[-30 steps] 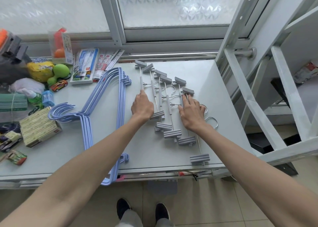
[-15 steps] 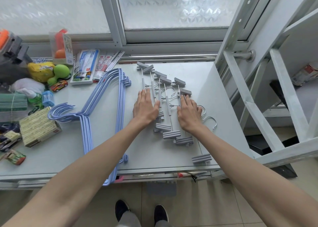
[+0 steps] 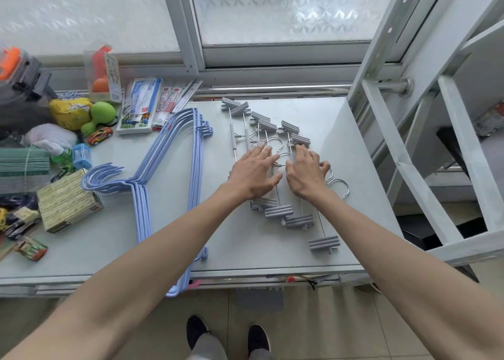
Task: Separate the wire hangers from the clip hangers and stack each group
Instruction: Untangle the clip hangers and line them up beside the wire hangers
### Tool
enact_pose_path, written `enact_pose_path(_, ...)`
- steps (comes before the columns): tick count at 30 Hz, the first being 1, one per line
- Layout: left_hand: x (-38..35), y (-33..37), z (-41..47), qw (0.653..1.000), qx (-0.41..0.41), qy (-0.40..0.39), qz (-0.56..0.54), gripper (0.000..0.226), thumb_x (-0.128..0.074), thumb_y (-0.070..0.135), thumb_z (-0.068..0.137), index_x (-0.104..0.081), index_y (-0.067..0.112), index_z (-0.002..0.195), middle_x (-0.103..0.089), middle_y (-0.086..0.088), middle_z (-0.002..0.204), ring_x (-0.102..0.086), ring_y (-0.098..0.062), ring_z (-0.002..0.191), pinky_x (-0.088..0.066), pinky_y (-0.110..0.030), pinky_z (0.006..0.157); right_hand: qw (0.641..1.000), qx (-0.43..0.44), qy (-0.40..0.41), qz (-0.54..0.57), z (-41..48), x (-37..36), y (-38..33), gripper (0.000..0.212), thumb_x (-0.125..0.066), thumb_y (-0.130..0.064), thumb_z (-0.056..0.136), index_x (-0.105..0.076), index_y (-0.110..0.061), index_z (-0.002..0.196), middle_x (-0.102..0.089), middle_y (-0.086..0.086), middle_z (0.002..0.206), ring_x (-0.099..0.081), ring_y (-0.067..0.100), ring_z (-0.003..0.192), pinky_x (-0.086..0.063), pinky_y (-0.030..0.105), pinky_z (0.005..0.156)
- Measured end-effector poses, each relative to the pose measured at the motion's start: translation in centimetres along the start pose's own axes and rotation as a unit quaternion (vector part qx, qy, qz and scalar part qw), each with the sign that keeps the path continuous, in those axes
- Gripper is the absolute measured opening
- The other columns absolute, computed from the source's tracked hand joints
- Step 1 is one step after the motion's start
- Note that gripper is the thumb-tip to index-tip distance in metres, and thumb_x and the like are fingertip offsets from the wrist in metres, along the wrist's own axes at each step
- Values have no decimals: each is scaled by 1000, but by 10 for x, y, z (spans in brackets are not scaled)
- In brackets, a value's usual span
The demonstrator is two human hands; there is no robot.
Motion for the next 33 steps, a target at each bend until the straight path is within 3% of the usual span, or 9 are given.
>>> enact_pose_path(3, -2, 2, 3, 999, 15, -31, -2, 60, -35, 48, 99, -29, 21, 152, -15, -3, 161, -9, -16, 149, -7, -32, 120, 1000, 5, 21, 0, -4, 0, 1, 50, -37, -26, 96, -33, -9, 143, -34, 10, 153, -32, 27, 137, -25, 48, 103)
enact_pose_path(7, -4, 5, 2, 999, 15, -26, -12, 54, -32, 42, 102, -25, 25, 153, -13, -6, 162, -8, -18, 150, -8, -35, 121, 988, -34, 141, 43, -14, 12, 10, 40, -46, -17, 88, -48, -8, 127, -52, 14, 131, -43, 32, 122, -29, 43, 99)
enact_pose_path(11, -9, 19, 0, 999, -41, -5, 4, 54, -36, 16, 100, -27, 30, 152, -16, -5, 161, -10, -19, 149, -9, -35, 120, 964, -114, 208, 123, -18, 26, 28, 38, -46, -5, 82, -57, -7, 118, -57, 14, 123, -47, 33, 118, -30, 40, 97)
enact_pose_path(14, -14, 26, -1, 998, -54, -25, -21, 49, -33, 26, 103, -27, 31, 151, -15, -3, 161, -8, -17, 149, -7, -33, 121, 958, -161, 191, 142, -15, 32, 47, 36, -42, -8, 83, -62, -10, 113, -58, 13, 123, -47, 32, 119, -28, 38, 98)
enact_pose_path(17, -19, 29, -5, 998, -53, -37, -26, 56, -32, 49, 100, -23, 31, 153, -15, 0, 161, -7, -15, 149, -5, -35, 122, 977, -90, 130, 141, -15, 31, 50, 47, -37, -23, 74, -67, -16, 109, -60, 8, 123, -44, 26, 122, -23, 37, 100)
enact_pose_path(20, -20, 28, -5, 998, -56, -26, -30, 62, -39, 56, 96, -27, 32, 152, -20, 2, 160, -10, -12, 149, -7, -34, 122, 986, -33, 90, 139, -16, 25, 48, 34, -50, -30, 84, -69, -24, 112, -58, -2, 129, -38, 19, 128, -18, 35, 100)
enact_pose_path(22, -18, 28, -4, 997, -56, -16, -46, 63, -45, 59, 92, -33, 34, 149, -23, 2, 159, -13, -12, 149, -9, -34, 121, 989, -20, 73, 124, -16, 20, 44, 30, -59, -29, 86, -68, -26, 115, -56, -6, 133, -35, 17, 131, -18, 35, 101)
enact_pose_path(29, -16, 27, -4, 995, -51, -14, -84, 66, -55, 61, 86, -41, 35, 145, -29, 3, 157, -15, -10, 148, -12, -33, 121, 987, -45, 84, 128, -13, 12, 31, 30, -53, -24, 91, -68, -24, 117, -57, -2, 135, -36, 22, 131, -20, 36, 103)
enact_pose_path(33, -14, 24, -6, 991, -26, 2, -134, 51, -48, 50, 95, -46, 33, 142, -25, 3, 159, -12, -11, 149, -18, -34, 118, 987, -52, 86, 129, -14, 9, 32, 32, -51, -23, 93, -67, -26, 120, -56, 0, 135, -37, 24, 130, -21, 38, 104)
Point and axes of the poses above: each hand's wrist, its own z-axis towards the middle knuckle, its own x-axis out of the back of the hand, y = z × x, the point moved 4 cm from there along z, towards the middle knuckle
